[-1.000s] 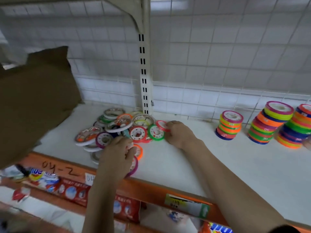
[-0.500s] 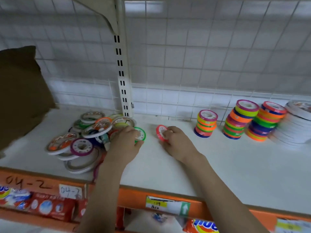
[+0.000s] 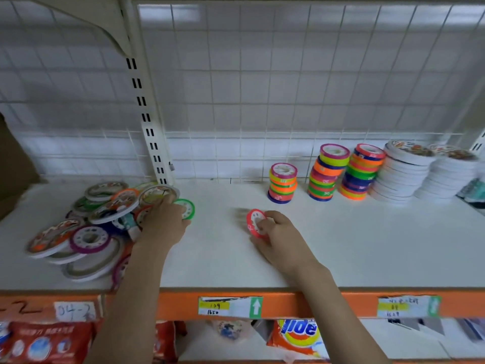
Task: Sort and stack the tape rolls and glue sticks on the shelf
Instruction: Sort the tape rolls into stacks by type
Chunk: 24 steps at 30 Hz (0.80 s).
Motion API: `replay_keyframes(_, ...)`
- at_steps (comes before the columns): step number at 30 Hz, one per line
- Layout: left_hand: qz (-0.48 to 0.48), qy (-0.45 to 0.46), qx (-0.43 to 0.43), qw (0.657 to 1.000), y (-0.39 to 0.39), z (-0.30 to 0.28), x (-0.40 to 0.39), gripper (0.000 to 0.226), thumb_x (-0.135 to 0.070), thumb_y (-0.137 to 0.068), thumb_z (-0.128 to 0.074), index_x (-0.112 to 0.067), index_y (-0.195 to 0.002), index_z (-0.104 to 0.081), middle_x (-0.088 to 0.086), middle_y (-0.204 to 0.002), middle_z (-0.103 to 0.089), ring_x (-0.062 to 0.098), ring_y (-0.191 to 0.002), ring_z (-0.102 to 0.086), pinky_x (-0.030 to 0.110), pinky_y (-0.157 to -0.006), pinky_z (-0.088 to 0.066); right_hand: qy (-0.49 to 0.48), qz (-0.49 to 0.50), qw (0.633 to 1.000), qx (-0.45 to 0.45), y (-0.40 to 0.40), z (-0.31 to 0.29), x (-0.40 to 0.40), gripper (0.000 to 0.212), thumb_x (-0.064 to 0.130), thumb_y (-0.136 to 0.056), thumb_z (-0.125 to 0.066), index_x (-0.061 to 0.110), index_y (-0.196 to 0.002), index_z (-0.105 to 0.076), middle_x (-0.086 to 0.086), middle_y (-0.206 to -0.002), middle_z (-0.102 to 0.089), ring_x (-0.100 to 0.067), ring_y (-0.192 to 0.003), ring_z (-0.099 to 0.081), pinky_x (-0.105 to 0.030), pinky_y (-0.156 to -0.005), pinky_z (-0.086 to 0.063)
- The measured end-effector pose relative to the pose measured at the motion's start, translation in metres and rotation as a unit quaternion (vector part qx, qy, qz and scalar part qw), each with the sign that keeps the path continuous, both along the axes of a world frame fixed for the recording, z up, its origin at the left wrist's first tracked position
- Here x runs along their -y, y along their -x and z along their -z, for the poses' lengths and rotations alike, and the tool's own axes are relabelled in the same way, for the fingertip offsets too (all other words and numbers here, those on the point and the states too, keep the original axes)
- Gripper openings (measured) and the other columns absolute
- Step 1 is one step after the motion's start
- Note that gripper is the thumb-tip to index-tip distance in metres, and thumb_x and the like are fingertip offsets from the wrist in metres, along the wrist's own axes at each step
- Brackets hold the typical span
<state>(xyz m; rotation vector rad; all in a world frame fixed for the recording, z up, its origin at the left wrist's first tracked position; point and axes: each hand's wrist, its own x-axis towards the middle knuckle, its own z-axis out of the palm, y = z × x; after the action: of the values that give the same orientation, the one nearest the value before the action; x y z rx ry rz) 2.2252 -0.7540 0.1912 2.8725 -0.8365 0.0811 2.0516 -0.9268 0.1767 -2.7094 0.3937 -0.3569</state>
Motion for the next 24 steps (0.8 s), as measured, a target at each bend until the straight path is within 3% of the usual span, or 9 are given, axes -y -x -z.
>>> replay_keyframes(5,0.036,0.069,-0.015,0.997,0.021,-0.004,0.017,0.042,-0.028,-0.095,-0.05,-0.009,-0.132,-0.051,0.008,-0.148,-0.027,0.027,-0.132,-0.032,0.036,-0.105,-0.033,-0.006,0.032,0.999,0.016,0.022,0.0,0.009,0.042,0.029,-0.091,-0.057,0.01,-0.127,-0.053,-0.007,-0.138,-0.041,-0.021,-0.127,-0.039,-0.021,-0.102,-0.031)
replay_keyframes(12,0.15,0.17,0.045,0.973,0.053,-0.036,0.095,0.031,-0.015,-0.086,-0.064,0.003,-0.111,-0.064,0.019,-0.133,-0.047,0.038,-0.116,-0.046,0.043,-0.099,-0.038,-0.008,0.097,0.995,0.01,0.066,-0.007,0.048,0.045,0.031,-0.091,-0.056,0.011,-0.13,-0.051,-0.007,-0.143,-0.035,-0.021,-0.132,-0.034,-0.021,-0.104,-0.03)
replay_keyframes(18,0.196,0.135,0.053,0.97,0.057,-0.068,0.167,0.035,-0.02,-0.091,-0.057,-0.004,-0.122,-0.059,0.012,-0.138,-0.042,0.031,-0.123,-0.041,0.039,-0.1,-0.036,0.008,0.148,0.989,-0.003,0.1,-0.014,0.089,0.051,0.042,-0.09,-0.055,0.012,-0.131,-0.05,-0.005,-0.148,-0.028,-0.017,-0.137,-0.027,-0.02,-0.104,-0.03)
replay_keyframes(24,0.17,0.04,0.037,0.984,0.046,-0.071,0.201,0.032,-0.023,-0.09,-0.054,-0.008,-0.118,-0.059,0.009,-0.127,-0.048,0.028,-0.114,-0.047,0.036,-0.089,-0.04,0.001,0.166,0.986,-0.003,0.117,-0.017,0.115,0.051,0.045,-0.088,-0.057,0.008,-0.123,-0.055,-0.005,-0.14,-0.037,-0.019,-0.13,-0.036,-0.022,-0.098,-0.035)
